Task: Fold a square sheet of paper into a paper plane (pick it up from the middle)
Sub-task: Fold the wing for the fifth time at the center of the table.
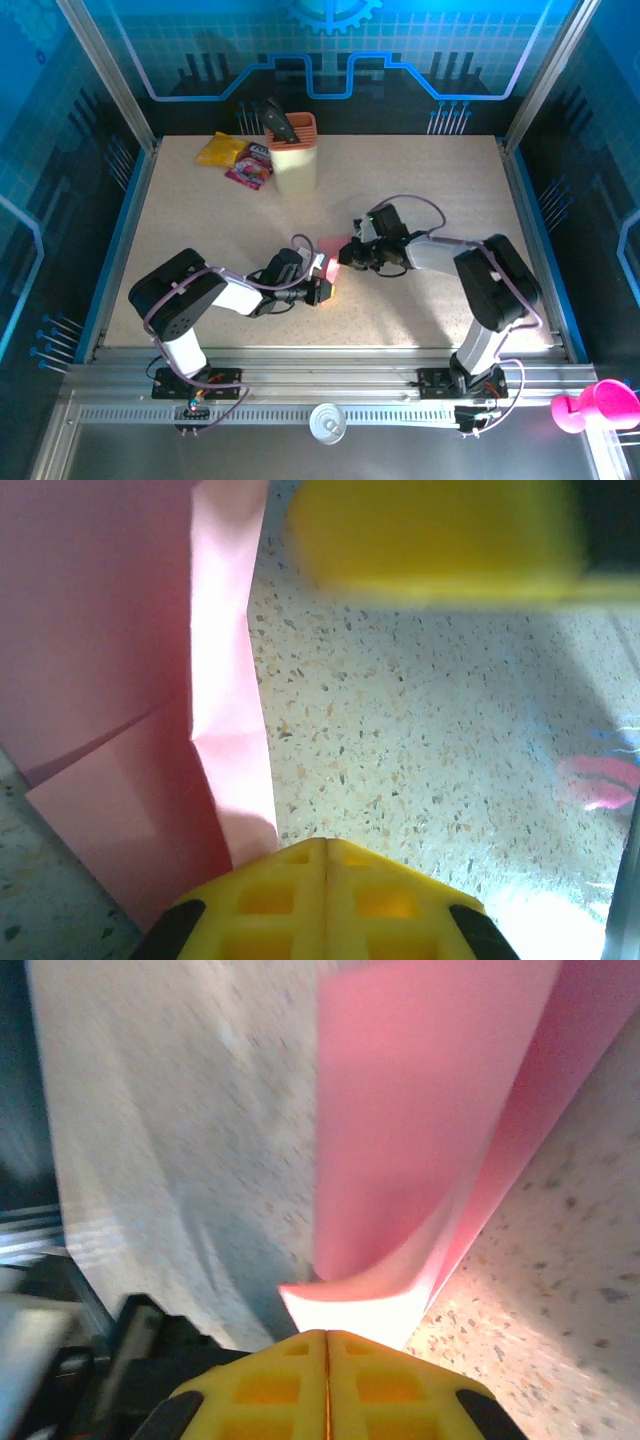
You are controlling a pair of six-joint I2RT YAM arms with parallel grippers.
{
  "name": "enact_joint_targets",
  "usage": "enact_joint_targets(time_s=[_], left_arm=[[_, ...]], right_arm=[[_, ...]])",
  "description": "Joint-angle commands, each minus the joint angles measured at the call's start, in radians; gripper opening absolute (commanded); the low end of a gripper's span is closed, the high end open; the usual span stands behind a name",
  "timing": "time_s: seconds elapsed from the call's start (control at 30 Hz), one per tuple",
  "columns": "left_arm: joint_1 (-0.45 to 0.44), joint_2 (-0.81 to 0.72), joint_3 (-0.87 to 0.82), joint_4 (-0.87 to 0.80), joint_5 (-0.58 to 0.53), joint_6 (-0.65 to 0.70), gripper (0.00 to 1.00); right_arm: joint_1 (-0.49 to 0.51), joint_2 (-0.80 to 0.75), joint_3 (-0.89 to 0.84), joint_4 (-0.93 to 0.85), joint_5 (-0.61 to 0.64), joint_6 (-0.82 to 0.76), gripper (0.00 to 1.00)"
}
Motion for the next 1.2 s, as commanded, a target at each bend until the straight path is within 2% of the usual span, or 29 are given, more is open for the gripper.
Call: enact_joint_targets(time_s=[0.0, 0.23, 0.57, 0.8, 1.17], left_arm=[[0.013, 0.02, -0.058, -0.084, -0.019, -0.031, 0.0], [0.02, 0.032, -0.068, -0.053, -0.002, -0.043, 0.0], [0.025, 0.038, -0.072, -0.05, 0.002, -0.04, 0.0], [0.027, 0.052, -0.072, -0.046, 0.011, -0.037, 0.0], [0.026, 0.082, -0.071, -0.038, 0.03, -0.031, 0.0]], right_arm=[[-0.049, -0.093, -0.025, -0.023, 0.014, -0.031, 0.1], [-0.05, -0.111, -0.154, 0.155, -0.053, -0.054, 0.0], [0.073, 0.039, -0.151, 0.33, -0.055, -0.002, 0.0], [0.096, 0.151, -0.094, 0.352, -0.025, 0.014, 0.0], [0.043, 0.21, -0.006, 0.215, 0.013, -0.004, 0.0]])
